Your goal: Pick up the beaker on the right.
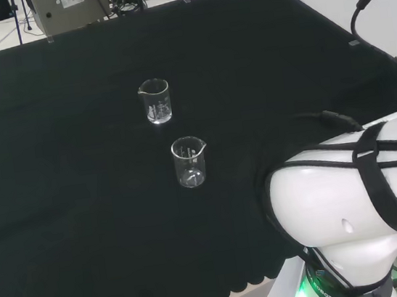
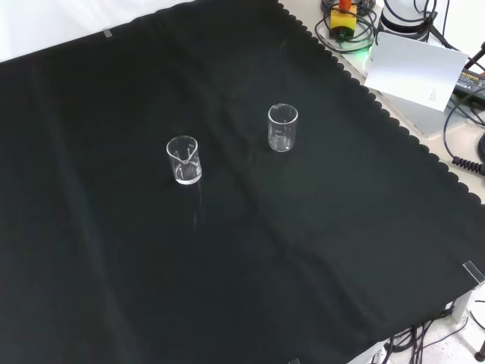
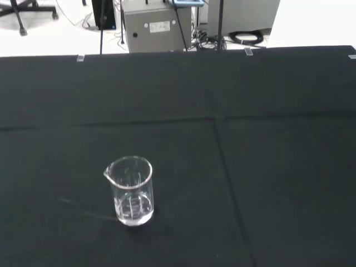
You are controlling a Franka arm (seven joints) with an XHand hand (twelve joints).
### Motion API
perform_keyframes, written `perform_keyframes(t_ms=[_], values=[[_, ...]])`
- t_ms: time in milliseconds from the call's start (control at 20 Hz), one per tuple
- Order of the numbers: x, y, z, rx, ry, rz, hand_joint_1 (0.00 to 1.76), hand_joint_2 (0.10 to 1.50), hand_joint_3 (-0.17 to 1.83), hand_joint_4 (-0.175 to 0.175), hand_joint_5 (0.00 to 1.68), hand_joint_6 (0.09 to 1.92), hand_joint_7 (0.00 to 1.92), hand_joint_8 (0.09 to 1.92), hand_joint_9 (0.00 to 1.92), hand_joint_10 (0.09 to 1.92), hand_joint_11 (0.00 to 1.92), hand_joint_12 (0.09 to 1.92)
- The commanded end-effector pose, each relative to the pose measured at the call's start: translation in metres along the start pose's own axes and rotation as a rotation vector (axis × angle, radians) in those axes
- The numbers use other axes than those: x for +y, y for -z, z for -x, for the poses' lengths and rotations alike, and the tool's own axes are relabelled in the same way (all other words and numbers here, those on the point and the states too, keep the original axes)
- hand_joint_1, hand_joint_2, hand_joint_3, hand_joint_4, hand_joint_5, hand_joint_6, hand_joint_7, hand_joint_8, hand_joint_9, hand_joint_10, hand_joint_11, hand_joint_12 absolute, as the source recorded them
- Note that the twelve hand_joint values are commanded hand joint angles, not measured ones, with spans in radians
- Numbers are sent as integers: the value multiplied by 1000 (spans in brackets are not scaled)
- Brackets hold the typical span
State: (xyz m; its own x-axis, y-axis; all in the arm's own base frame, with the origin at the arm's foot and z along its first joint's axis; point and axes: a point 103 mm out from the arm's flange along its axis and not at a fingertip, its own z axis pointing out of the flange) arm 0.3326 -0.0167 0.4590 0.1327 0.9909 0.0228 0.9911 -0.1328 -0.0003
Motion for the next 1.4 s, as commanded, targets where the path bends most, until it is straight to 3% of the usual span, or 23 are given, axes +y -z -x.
perform_keyframes(t_ms=[50,350,700,1400], values=[[32,-46,20,55,1,-13,468,1040,295,-5,417,87,265,582,456,627,196,1365],[95,-99,34,96,13,-47,627,897,399,-11,470,87,306,594,511,592,258,1349],[159,-163,27,154,60,-111,665,824,472,-14,467,87,294,598,498,587,247,1346],[199,-266,7,275,125,-209,778,687,531,-13,446,87,261,608,451,598,200,1360]])
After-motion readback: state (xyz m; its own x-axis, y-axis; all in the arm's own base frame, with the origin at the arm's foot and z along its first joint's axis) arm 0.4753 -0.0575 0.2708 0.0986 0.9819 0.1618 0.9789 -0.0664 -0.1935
